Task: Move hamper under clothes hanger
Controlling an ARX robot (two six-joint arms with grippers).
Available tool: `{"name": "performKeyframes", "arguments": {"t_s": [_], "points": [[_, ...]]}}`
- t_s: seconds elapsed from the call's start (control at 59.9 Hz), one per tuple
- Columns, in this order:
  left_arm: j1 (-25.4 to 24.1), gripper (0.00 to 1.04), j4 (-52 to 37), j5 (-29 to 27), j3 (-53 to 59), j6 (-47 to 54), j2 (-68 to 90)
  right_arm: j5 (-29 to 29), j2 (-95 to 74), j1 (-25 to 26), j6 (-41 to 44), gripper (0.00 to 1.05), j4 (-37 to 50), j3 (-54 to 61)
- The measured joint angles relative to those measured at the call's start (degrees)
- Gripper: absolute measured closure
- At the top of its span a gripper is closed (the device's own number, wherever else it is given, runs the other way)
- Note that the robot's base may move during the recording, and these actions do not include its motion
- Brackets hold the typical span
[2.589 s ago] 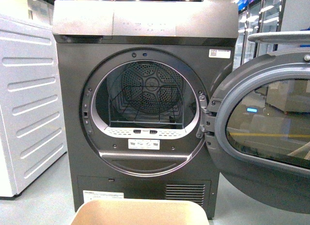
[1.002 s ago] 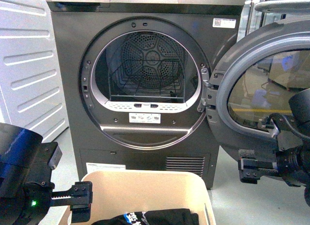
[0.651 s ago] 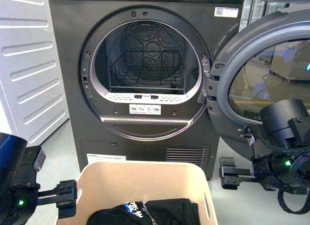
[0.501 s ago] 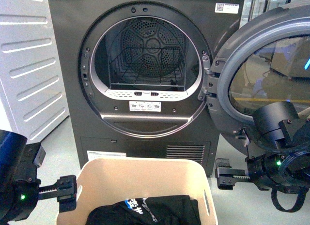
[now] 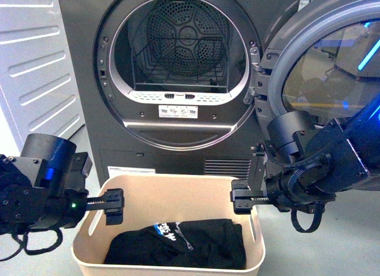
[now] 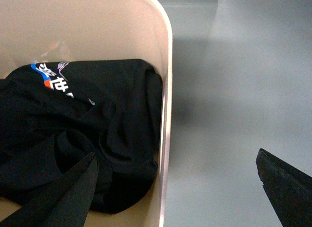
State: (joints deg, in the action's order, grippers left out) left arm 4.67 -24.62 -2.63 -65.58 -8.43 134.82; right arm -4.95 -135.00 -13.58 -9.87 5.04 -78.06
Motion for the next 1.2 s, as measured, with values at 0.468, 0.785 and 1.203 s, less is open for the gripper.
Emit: {"name": "performKeyframes", "arguments": {"t_s": [0.468,0.785,1.203], "points": [[0.48,0.07,2.27,1.66,-7.10,1.68,6.62,-0.63,-6.14,-1.88,0.07,0.08,-3.06,-6.34],[-0.07,0.07,1.73,4.35,-6.84,1.88,5.03,-1.16,-7.52,-2.54,0.15,0.08,-3.50,-7.50],[2.51,0.07,2.73,4.66,-7.85,0.92,1.33,-1.27,-7.52,-2.75,0.55,0.08,-2.73,-6.75]]}}
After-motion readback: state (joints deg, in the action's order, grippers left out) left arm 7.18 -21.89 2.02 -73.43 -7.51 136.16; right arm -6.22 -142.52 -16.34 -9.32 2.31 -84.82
